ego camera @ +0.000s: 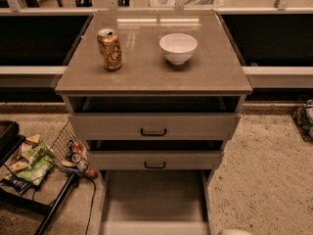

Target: Close bottom drawer

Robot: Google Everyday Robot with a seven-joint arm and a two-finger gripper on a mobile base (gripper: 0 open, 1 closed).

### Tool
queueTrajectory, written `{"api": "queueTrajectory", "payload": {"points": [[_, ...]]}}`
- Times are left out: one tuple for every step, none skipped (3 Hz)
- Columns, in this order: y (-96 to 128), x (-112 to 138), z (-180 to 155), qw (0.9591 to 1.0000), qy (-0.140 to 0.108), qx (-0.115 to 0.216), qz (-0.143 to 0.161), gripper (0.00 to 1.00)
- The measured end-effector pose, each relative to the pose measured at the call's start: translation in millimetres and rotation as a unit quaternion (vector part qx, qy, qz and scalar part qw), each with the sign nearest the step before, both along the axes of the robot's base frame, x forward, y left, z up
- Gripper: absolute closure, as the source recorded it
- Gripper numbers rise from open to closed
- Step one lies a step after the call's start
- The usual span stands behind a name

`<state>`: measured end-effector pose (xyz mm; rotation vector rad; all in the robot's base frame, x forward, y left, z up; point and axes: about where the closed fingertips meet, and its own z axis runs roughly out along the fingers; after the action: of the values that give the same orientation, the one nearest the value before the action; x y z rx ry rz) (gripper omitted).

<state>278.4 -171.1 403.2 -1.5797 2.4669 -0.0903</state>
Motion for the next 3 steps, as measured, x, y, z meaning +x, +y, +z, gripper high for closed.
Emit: {"api": "queueTrajectory", "payload": {"points": [[18, -10, -50, 0.9997, 0.013, 0.020, 0.005, 0.65], [32, -22, -76, 0.9993, 0.022, 0.028, 0.008, 0.88], [37, -27, -83, 0.9991, 0.025, 0.032, 0.011, 1.00]]}}
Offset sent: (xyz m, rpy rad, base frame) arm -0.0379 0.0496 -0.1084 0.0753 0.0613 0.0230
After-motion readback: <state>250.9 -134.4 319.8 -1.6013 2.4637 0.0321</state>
